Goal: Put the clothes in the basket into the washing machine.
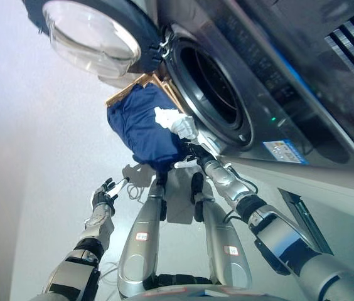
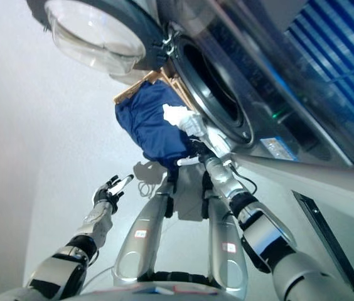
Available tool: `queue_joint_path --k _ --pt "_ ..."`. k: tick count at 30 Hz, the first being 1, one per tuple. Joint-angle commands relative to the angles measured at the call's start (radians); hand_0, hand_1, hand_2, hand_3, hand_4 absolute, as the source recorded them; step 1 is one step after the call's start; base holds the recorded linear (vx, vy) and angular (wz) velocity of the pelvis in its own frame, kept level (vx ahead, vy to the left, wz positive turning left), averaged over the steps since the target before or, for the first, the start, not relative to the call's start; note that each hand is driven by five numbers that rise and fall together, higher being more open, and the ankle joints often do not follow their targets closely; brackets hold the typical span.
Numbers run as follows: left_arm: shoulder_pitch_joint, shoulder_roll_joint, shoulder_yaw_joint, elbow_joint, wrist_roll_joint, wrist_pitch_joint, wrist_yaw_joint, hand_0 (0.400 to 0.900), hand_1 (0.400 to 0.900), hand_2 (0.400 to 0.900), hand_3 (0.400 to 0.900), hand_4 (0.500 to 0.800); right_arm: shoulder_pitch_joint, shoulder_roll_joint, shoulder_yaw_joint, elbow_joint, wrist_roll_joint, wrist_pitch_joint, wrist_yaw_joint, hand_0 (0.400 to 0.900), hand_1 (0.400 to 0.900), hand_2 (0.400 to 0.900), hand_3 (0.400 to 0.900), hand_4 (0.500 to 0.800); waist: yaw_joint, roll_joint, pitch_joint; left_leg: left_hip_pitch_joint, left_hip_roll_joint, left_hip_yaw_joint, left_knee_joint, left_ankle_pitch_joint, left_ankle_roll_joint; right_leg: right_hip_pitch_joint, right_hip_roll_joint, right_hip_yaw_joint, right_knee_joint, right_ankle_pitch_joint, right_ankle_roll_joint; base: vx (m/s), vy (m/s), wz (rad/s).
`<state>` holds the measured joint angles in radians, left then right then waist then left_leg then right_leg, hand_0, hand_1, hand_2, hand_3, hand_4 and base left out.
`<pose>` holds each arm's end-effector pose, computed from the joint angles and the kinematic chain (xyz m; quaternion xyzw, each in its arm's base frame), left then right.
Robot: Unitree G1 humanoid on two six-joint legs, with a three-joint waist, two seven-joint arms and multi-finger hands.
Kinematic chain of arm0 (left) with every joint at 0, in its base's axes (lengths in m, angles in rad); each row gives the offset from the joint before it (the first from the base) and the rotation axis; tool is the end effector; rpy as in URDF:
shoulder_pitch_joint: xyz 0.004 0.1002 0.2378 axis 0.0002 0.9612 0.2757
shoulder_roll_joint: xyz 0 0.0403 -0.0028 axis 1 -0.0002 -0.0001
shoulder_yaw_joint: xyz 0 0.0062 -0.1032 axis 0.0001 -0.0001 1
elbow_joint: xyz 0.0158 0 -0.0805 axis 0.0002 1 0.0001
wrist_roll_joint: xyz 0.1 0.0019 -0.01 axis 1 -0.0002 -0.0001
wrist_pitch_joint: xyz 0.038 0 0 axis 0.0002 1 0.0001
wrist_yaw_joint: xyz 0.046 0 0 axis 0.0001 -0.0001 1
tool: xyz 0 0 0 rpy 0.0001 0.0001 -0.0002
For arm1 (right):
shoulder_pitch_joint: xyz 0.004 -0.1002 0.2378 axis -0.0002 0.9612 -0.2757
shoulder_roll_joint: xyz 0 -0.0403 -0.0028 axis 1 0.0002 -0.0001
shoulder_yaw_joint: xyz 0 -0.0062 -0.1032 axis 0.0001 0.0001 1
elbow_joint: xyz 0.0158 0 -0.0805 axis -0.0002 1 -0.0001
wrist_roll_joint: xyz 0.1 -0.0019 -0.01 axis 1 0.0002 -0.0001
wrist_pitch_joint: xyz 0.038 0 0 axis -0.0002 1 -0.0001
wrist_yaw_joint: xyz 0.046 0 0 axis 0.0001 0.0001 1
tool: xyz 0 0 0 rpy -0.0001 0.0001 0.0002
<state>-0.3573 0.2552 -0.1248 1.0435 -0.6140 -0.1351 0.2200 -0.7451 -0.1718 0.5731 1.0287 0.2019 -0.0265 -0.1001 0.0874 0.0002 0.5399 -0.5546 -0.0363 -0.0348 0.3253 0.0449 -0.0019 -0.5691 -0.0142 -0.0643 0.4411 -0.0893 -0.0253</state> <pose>0.2266 0.2100 -0.0423 -0.0897 0.2740 0.2068 0.9349 0.3076 -0.1102 0.0331 -0.2280 0.1452 0.1388 0.9527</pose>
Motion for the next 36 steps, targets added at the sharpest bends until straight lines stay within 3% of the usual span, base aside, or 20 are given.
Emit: queue_joint_path --k 1,8,14,18,21,32,36 --pt "0.042 0.052 -0.016 -0.051 -0.041 -0.057 0.067 0.9 0.9 0.9 0.9 0.8 -0.013 0.026 0.027 -0.046 -0.083 -0.058 -0.09 0.9 0.9 0.9 0.9 0.8 0.01 -0.011 -0.046 -0.074 -0.045 -0.027 0.092 -0.091 0.029 -0.044 -0.026 0.013 -0.042 0.032 0.078 -0.09 0.018 0.35" --pt "-0.023 0.069 -0.048 -0.161 -0.022 -0.096 0.154 0.9 0.9 0.9 0.9 0.8 -0.157 -0.035 0.061 -0.064 -0.32 -0.027 -0.263 0.9 0.9 0.9 0.9 0.8 0.033 -0.012 -0.02 -0.239 -0.065 -0.051 0.22 -0.111 0.029 -0.2 -0.044 -0.015 0.105 -0.011 0.072 -0.05 0.021 0.14" --pt "-0.071 0.075 -0.049 -0.254 -0.052 -0.113 0.195 0.9 0.9 0.9 0.9 0.8 -0.259 -0.063 0.056 -0.062 -0.318 -0.003 -0.29 0.9 0.9 0.9 0.9 0.8 0.052 -0.011 -0.02 -0.357 -0.087 -0.063 0.321 -0.141 0.037 -0.318 -0.065 -0.027 0.227 -0.057 0.069 -0.01 0.022 0.09" --pt "-0.11 0.079 -0.054 -0.266 -0.061 -0.112 0.217 0.9 0.9 0.9 0.9 0.8 -0.3 -0.065 0.064 -0.056 -0.319 0.01 -0.311 0.9 0.9 0.9 0.9 0.8 0.061 -0.019 -0.02 -0.405 -0.095 -0.076 0.349 -0.148 0.039 -0.362 -0.07 -0.035 0.254 -0.071 0.067 0.02 0.0 0.1" --pt "-0.131 0.084 -0.064 -0.316 -0.044 -0.117 0.242 0.9 0.9 0.9 0.9 0.8 -0.327 -0.062 0.065 -0.047 -0.342 0.024 -0.354 0.9 0.9 0.9 0.9 0.8 0.07 -0.025 -0.02 -0.438 -0.098 -0.084 0.352 -0.149 0.038 -0.392 -0.074 -0.043 0.255 -0.075 0.066 0.04 0.008 0.09" --pt "-0.159 0.076 -0.089 -0.365 0.015 -0.133 0.299 0.9 0.9 0.9 0.9 0.8 -0.387 -0.076 0.008 -0.05 -0.449 0.063 -0.555 0.9 0.9 0.9 0.9 0.8 0.077 -0.017 -0.02 -0.458 -0.11 -0.091 0.324 -0.151 0.043 -0.41 -0.085 -0.045 0.233 -0.081 0.069 0.04 0.024 0.05" --pt "-0.171 0.077 -0.097 -0.364 0.012 -0.139 0.3 0.9 0.9 0.9 0.9 0.8 -0.425 -0.083 0.014 -0.033 -0.46 0.078 -0.553 0.9 0.9 0.9 0.9 0.8 0.08 -0.015 -0.02 -0.468 -0.117 -0.092 0.35 -0.163 0.044 -0.426 -0.086 -0.037 0.265 -0.094 0.068 0.02 0.018 0.0"
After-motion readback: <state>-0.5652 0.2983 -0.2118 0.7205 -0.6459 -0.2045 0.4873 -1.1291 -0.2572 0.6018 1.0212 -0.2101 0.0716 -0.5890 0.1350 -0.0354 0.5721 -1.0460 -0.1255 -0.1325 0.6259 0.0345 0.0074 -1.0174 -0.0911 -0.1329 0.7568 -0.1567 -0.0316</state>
